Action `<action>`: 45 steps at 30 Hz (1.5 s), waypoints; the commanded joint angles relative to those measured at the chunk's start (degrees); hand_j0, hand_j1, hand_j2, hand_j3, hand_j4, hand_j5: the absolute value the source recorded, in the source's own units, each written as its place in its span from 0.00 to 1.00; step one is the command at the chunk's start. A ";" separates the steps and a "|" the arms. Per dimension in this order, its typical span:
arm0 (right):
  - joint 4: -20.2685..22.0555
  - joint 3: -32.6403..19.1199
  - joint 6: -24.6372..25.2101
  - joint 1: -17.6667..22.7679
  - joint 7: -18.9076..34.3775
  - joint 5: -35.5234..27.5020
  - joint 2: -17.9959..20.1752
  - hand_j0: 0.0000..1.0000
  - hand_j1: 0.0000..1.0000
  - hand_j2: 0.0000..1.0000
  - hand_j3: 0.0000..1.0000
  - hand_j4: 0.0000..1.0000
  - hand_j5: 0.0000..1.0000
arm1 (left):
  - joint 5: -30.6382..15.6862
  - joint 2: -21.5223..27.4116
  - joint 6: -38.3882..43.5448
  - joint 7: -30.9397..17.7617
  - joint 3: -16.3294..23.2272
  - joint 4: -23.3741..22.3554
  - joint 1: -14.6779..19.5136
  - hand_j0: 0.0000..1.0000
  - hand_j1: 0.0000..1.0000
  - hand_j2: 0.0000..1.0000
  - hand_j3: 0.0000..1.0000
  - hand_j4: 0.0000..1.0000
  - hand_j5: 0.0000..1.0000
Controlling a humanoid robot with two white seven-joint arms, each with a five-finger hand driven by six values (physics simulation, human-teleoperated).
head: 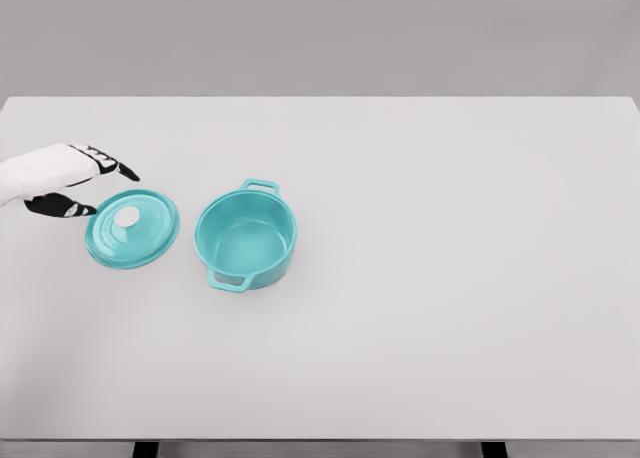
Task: Cover the pot with left arm
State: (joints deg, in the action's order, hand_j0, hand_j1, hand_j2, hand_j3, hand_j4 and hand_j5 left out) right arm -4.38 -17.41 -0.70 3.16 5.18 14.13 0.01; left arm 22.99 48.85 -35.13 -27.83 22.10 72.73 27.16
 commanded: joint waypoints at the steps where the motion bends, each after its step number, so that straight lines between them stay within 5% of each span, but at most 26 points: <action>1: -0.02 0.01 0.00 0.00 0.01 0.02 -0.01 1.00 1.00 1.00 1.00 1.00 1.00 | -0.67 0.02 0.13 0.06 -0.04 -0.04 -0.09 0.75 0.75 0.75 0.75 0.75 0.75; 45: -0.02 0.01 0.00 0.00 0.01 0.02 -0.01 1.00 1.00 1.00 1.00 1.00 1.00 | 0.12 -3.85 0.13 0.14 0.40 -1.45 -3.60 0.74 0.74 0.74 0.74 0.74 0.74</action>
State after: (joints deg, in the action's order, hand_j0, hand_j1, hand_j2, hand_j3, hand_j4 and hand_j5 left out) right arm -4.38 -17.41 -0.70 3.16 5.18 14.14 0.01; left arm 23.35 45.06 -35.08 -27.70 22.50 71.38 23.64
